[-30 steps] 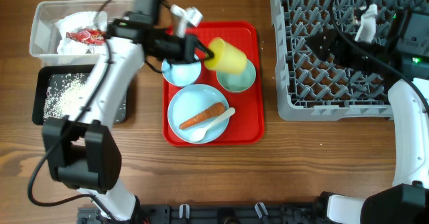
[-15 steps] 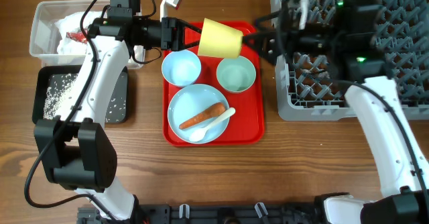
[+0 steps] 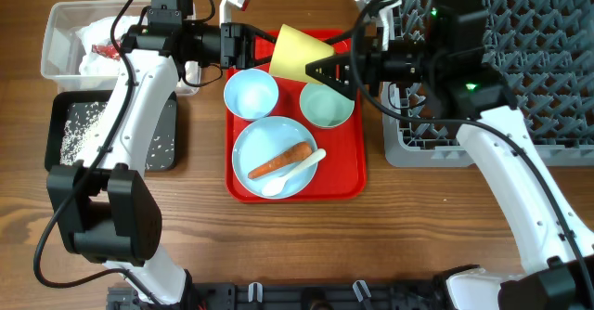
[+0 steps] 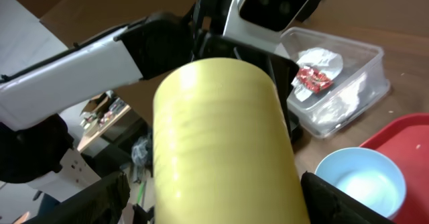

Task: Sort waste into correct bins and load items into the dishwasher rack
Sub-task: 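Reach the right gripper to the yellow cup and take it from the left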

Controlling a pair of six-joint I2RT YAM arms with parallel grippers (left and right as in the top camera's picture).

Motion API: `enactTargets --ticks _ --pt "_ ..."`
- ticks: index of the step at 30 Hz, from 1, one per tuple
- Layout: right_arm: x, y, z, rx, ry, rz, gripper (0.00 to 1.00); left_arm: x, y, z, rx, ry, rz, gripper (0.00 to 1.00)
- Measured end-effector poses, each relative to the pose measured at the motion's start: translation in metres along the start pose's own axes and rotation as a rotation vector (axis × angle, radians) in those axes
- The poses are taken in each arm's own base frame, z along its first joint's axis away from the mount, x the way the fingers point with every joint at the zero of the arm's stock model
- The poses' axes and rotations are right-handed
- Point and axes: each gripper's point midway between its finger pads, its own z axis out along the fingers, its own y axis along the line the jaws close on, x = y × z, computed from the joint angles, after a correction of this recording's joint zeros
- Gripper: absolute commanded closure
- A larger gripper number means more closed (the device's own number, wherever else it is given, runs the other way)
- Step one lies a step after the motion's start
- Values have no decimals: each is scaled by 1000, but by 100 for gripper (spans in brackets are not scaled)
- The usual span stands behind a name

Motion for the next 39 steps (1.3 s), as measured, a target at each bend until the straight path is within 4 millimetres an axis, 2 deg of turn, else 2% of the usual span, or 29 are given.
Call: enactTargets --ticks 3,5,11,14,16,24,37,39 --pt "7 -2 11 -18 22 14 23 0 0 0 0 0 0 96" --pt "11 -3 18 -29 35 22 33 0 0 0 0 0 0 96" --pt "12 -5 21 -32 40 33 40 0 0 0 0 0 3 96" --pt "12 -5 21 -32 39 31 39 0 0 0 0 0 3 96" --pt "10 -5 21 -34 32 19 35 0 0 0 0 0 3 96" --pt "4 -3 21 -39 15 -1 27 0 0 0 0 0 1 96" --pt "-6 -10 9 -35 -23 -41 27 0 -1 2 2 4 1 96" --pt "-7 -10 7 -36 -25 -40 31 0 -1 3 4 6 -2 96"
